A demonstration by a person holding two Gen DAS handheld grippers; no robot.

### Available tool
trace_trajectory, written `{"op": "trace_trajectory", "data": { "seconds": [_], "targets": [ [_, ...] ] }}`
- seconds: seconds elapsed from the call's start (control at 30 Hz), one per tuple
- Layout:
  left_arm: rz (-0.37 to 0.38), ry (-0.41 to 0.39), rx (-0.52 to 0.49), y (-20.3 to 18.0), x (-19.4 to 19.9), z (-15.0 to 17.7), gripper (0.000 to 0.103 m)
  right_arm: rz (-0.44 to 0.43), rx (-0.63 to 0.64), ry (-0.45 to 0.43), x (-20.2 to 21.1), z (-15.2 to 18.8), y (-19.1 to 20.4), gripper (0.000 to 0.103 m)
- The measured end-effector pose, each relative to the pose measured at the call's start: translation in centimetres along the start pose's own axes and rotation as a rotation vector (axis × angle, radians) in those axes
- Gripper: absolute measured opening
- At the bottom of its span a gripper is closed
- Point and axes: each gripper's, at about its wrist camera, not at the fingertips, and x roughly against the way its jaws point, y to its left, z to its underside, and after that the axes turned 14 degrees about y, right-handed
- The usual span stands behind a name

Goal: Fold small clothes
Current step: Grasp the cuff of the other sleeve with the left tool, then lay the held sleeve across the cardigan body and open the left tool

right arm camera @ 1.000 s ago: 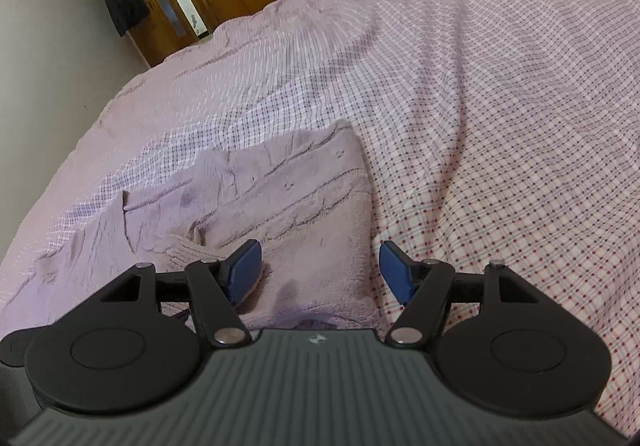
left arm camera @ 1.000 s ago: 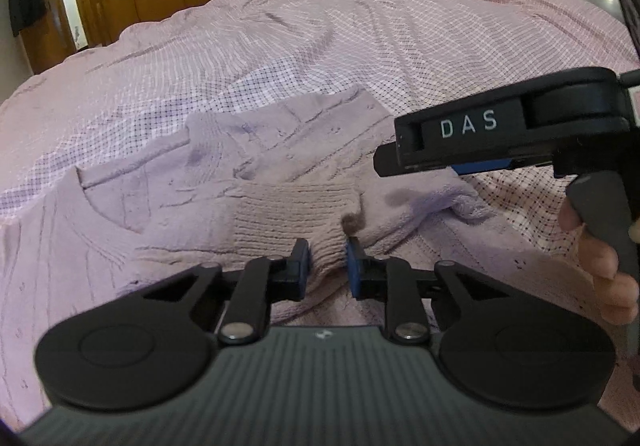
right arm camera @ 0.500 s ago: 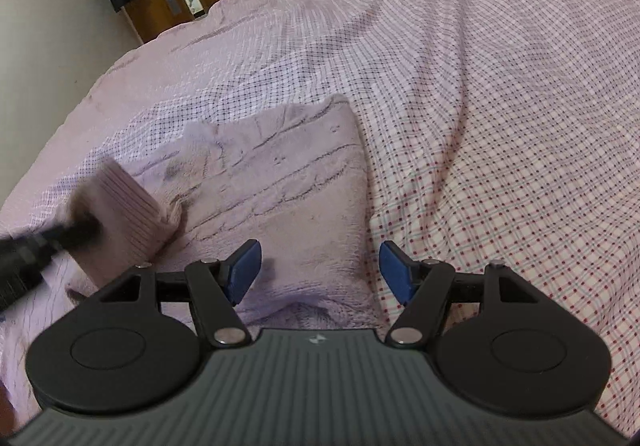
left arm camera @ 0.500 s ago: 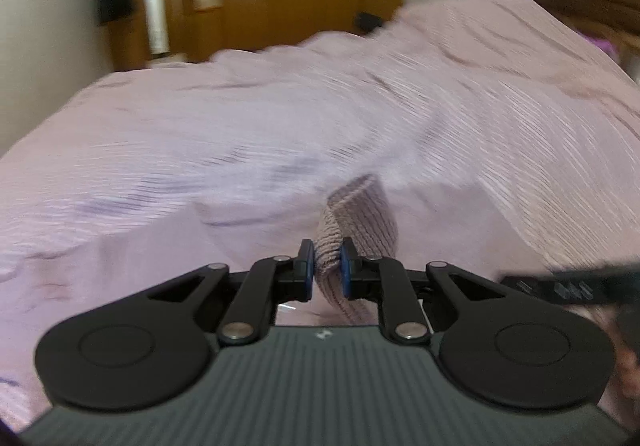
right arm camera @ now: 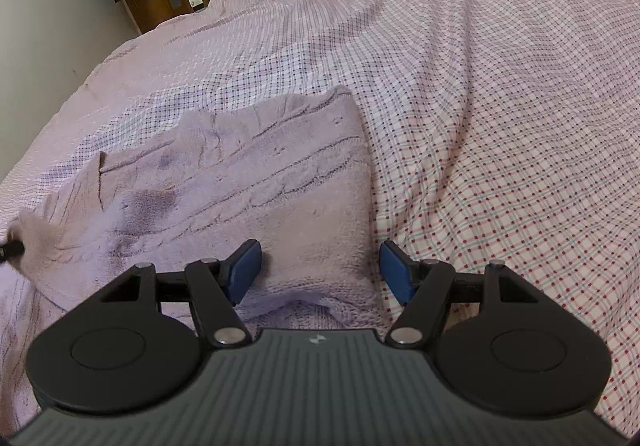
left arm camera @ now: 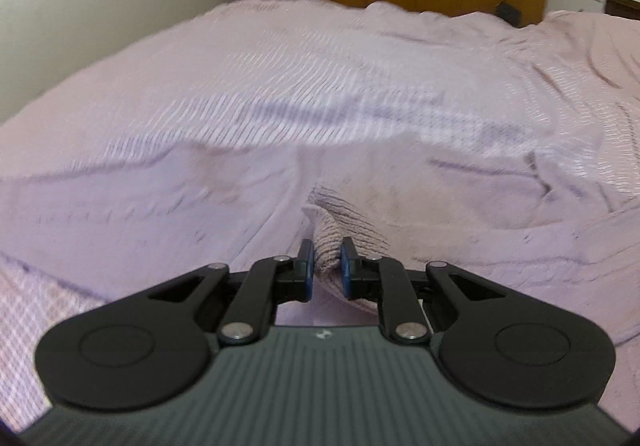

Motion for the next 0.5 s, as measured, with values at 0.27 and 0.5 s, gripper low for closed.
{"op": "trace_trajectory", "data": {
  "seconds": [0.27, 0.5],
  "targets": [
    [-0.054, 0.042, -0.045, 0.1, -0.7, 1.2, 0.029, 0.006, 0.006, -0.003, 0.0, 0.1, -0.1, 0.072],
    [-0.079, 0.056, -0.045, 0.5, 0.0, 1.4, 0.049, 0.008, 0.012, -0.003, -0.1, 0.0, -0.4, 0.073]
  ]
}}
